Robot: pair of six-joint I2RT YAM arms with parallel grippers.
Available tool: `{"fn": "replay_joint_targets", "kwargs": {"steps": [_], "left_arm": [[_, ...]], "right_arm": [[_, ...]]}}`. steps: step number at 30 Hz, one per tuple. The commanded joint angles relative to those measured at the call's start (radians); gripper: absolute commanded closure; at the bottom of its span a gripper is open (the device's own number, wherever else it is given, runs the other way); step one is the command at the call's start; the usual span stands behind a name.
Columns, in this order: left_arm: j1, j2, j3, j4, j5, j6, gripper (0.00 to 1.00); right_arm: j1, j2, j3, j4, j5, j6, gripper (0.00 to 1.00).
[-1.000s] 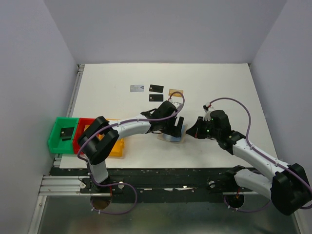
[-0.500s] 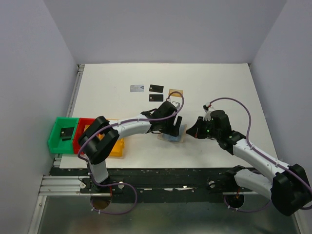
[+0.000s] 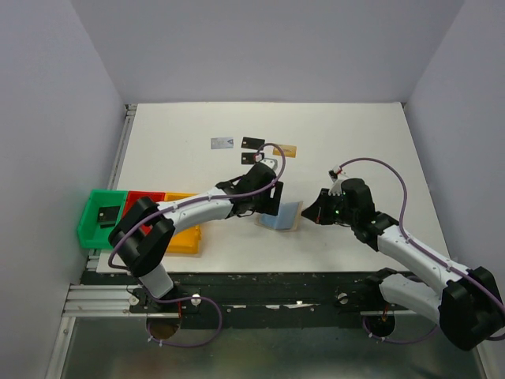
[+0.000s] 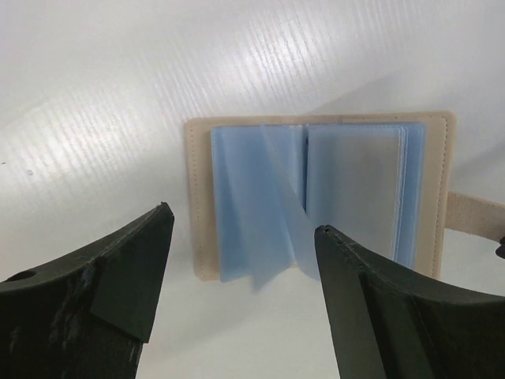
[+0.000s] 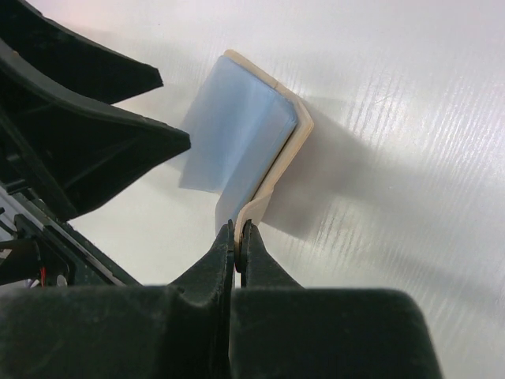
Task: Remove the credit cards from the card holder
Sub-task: Remove the credit card from the card holder.
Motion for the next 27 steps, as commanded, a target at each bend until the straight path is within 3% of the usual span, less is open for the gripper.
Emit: {"fn": "replay_joint_targets", "kwargs": {"steps": [1, 6, 10, 27], "left_arm": [[0.003, -0.073, -0.031, 0.048, -0.048, 0.006, 0.13], [-0.002, -0.029, -0.025, 0.139, 0.173, 0.03, 0.17], [-0.012, 0.037, 0.018, 0.128, 0.256, 0.052, 0.2], [-0.023, 0.117, 0.076, 0.092, 0.32, 0.081, 0.16]], "right_arm": [[-0.007, -0.021, -0.012, -0.021, 0.009, -0.02, 1.0], [-0.01, -0.021, -0.014, -0.022, 0.011, -0.021, 1.0], [-0.013, -0.018, -0.015, -0.024, 0.014, -0.024, 1.0], [-0.022, -0.006, -0.011, -0.035, 0.015, -0.036, 1.0]]}}
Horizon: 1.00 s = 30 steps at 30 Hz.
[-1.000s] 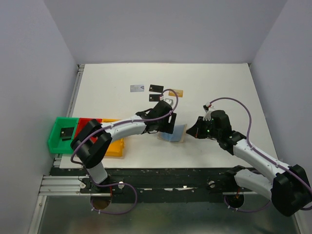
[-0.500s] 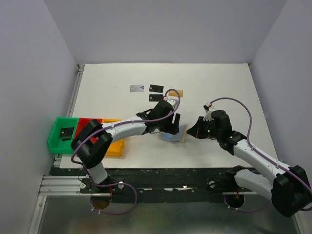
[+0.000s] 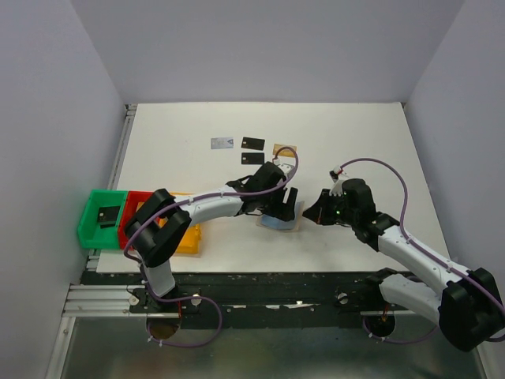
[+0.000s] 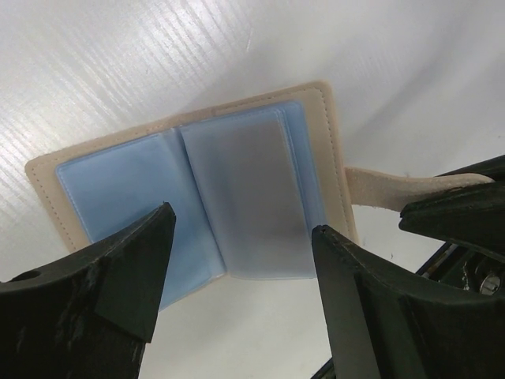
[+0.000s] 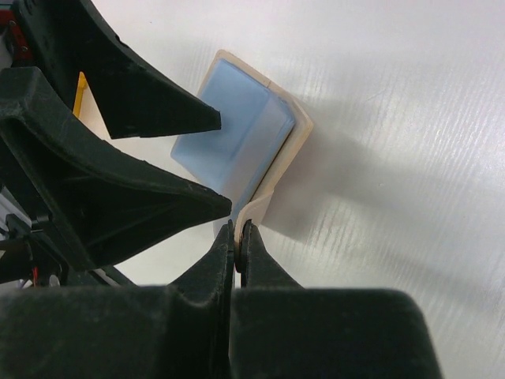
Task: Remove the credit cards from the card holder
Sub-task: Remove the credit card from the card holder.
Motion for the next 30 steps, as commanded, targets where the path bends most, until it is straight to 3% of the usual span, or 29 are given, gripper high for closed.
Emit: {"fn": "replay_joint_targets", "kwargs": {"steps": [1, 13, 23, 30], "left_arm": [[-0.012, 0.022, 0.034, -0.005, 0.039, 0.019, 0.16], [-0.018, 0.057, 0.057, -0.05, 0.017, 0.025, 0.16], [-0.014, -0.016, 0.011, -0.084, -0.195, -0.023, 0.17], [-0.011, -0.061, -0.014, -0.085, -0.27, -0.043, 0.17]], "right_arm": [[-0.01, -0.002, -0.009, -0.021, 0.015, -0.02, 1.0], [-0.011, -0.002, -0.004, -0.026, 0.015, -0.02, 1.0], [-0.012, -0.009, -0.01, -0.032, 0.018, -0.022, 1.0], [-0.012, -0.019, -0.015, -0.03, 0.013, -0.027, 1.0]]}}
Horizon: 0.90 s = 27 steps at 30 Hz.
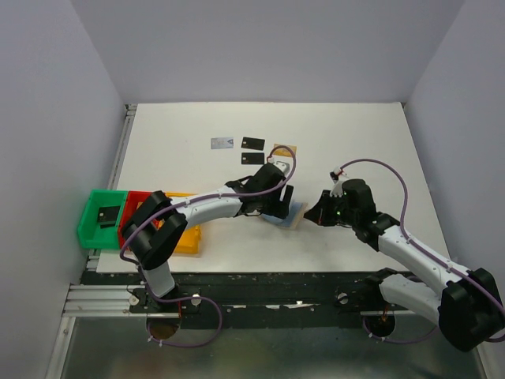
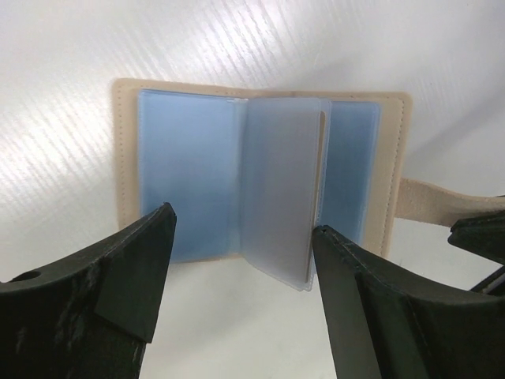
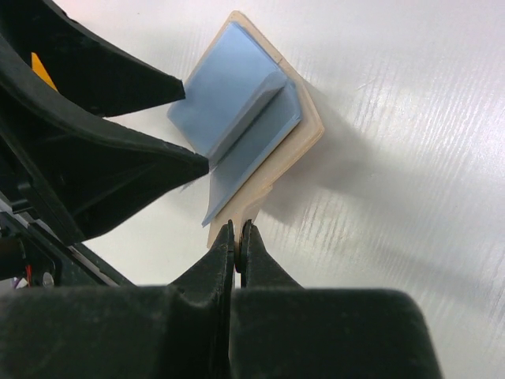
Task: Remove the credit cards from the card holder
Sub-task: Remove the credit card from the card holder.
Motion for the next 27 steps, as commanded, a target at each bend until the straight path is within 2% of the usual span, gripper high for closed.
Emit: {"fn": "replay_joint_targets", "kwargs": {"steps": [1, 10, 17, 24, 25, 27], "left_arm": [[0.001, -0.044, -0.023, -0.027, -0.112, -0.019, 0.17], [0.027, -0.054, -0.022, -0.065, -0.174, -0.045, 0.16], [0.074, -0.063, -0.043, -0.07, -0.171, -0.065, 0.16], [0.11, -0.091, -0.071, -0.053, -0.152, -0.075, 0.17], [0.111, -0.1, -0.074, -0.033, -0.14, -0.074, 0.17], [0.113, -0.111, -0.071, -0.021, -0.12, -0.068, 0.18]], "right_arm": [[-0.006, -0.017, -0.015, -0.002, 0.013, -0.017, 1.0], [-0.006, -0.047, -0.015, -0.031, 0.031, -0.034, 1.0], [-0.007, -0.057, -0.003, -0.084, 0.074, -0.05, 1.0], [-0.007, -0.04, 0.017, -0.153, 0.177, -0.037, 1.0], [-0.007, -0.035, 0.023, -0.172, 0.198, -0.031, 0.98], [-0.007, -0.026, 0.039, -0.202, 0.235, -0.023, 0.81]]}}
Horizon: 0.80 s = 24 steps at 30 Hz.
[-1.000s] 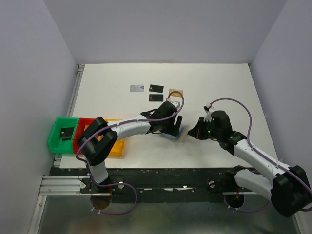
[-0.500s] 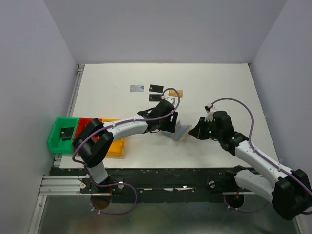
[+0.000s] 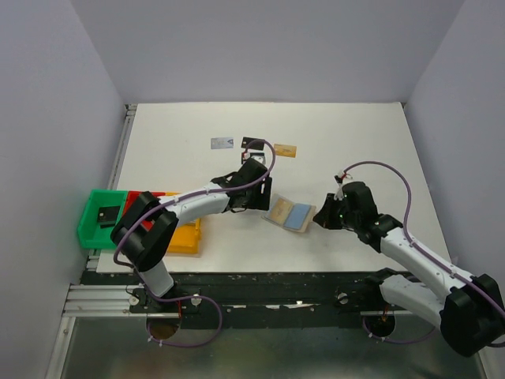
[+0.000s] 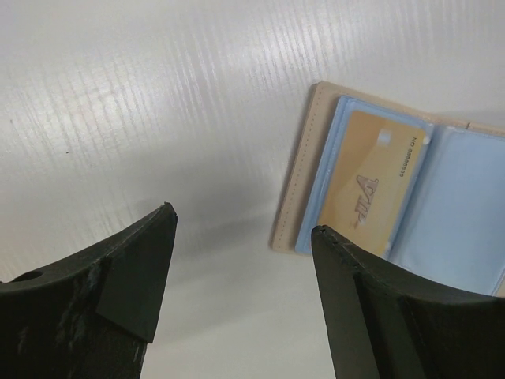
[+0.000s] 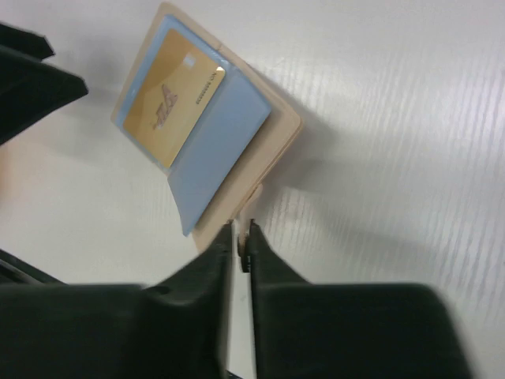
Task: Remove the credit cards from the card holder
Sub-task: Remove the credit card from the card holder.
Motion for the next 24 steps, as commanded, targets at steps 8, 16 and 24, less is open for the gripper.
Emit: {"fn": "replay_joint_targets", "kwargs": {"steps": [8, 16, 24], "left_arm": [[0.009, -0.085, 0.007, 0.055, 0.063, 0.004, 0.2], [0.037, -0.07, -0.005, 0.222, 0.281, -0.02, 0.38], [0.08, 0.039, 0.037, 0.239, 0.337, -0.04, 0.65]], "right_arm": [[-0.007, -0.026, 0.116, -0.213, 0.251, 0.027, 0.33], [-0.007, -0.018, 0.069, 0.114, -0.111, 0.075, 0.67], [-0.007, 0.278, 0.058, 0.358, -0.258, 0.194, 0.71]]}}
